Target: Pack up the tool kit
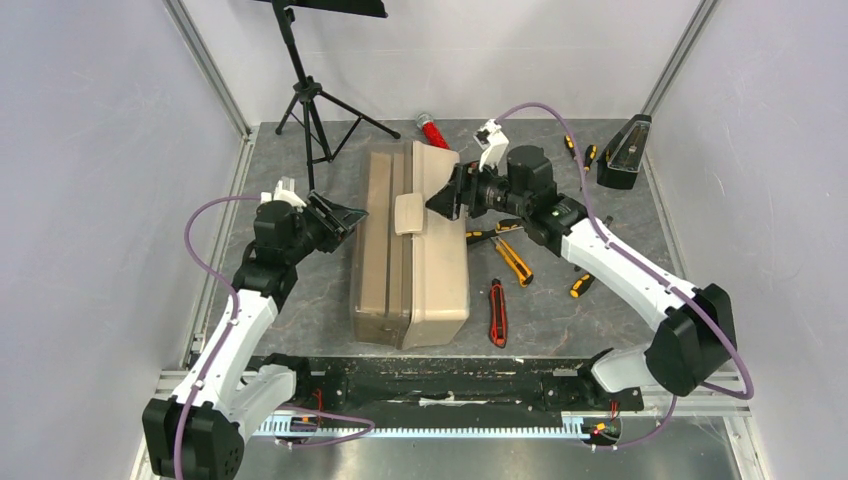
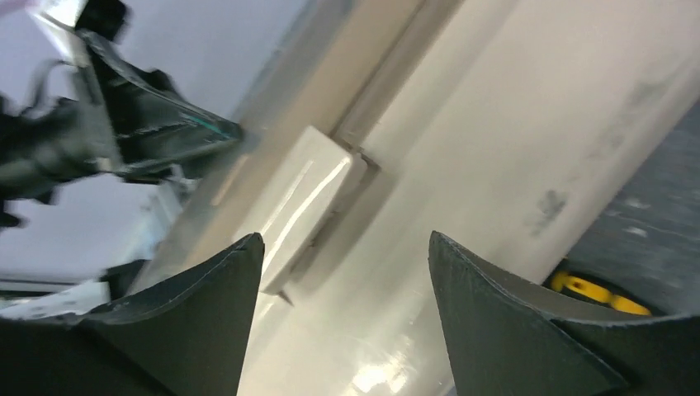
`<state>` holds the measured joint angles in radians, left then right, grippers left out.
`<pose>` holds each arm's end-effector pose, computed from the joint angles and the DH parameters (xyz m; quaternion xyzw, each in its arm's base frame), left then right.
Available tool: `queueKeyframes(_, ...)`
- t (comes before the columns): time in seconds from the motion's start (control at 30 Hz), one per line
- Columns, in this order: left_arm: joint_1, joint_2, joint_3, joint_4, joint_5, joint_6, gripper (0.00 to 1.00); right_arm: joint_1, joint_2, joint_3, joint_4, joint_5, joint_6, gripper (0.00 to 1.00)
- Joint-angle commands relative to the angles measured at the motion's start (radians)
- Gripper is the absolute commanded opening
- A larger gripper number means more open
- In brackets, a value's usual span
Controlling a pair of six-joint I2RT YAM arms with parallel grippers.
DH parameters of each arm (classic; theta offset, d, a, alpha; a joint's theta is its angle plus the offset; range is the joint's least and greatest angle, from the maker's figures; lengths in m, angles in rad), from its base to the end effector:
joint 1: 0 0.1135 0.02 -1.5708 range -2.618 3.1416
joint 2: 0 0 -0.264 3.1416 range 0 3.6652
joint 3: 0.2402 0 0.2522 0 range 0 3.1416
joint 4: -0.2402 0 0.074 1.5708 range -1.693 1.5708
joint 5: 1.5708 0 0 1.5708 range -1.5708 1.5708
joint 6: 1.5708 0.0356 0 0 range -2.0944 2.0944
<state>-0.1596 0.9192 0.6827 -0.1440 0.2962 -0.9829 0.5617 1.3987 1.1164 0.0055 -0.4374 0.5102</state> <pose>0.2081 -0.0440 0.2842 -0.2519 0.7837 -0.4026 0.4004 0.2704 0.1880 0.3340 -0.1508 0.7753 0.4493 0.4175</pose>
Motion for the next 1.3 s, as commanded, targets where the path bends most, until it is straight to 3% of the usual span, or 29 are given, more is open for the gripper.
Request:
queueKeyframes(0.0, -0.008, -0.001, 0.021, -0.101, -0.017, 0.066, 0.24, 0.110, 0.009, 0.189, -0.375, 0.275, -0.351, 0.76)
queueKeyframes(0.13, -0.008, -0.002, 0.029, -0.102, -0.015, 0.066, 0.24, 0.239, 0.072, 0.372, -0.510, 0.455, -0.481, 0.76)
queueKeyframes(0.4, -0.009, -0.006, 0.025, -0.100, -0.013, 0.059, 0.24, 0.505, 0.216, 0.560, -0.650, 0.862, -0.721, 0.78)
queueKeyframes(0.73, -0.009, -0.007, 0.028, -0.098, -0.014, 0.056, 0.24, 0.627, 0.331, 0.609, -0.685, 1.147, -0.872, 0.83)
queueKeyframes(0.97, -0.011, -0.006, 0.025, -0.098, -0.014, 0.057, 0.24, 0.650, 0.346, 0.571, -0.577, 1.342, -0.966, 0.83)
queueKeyframes(1.27, -0.010, 0.001, 0.021, -0.099, -0.019, 0.061, 0.24, 0.669, 0.249, 0.466, -0.307, 1.449, -1.029, 0.82)
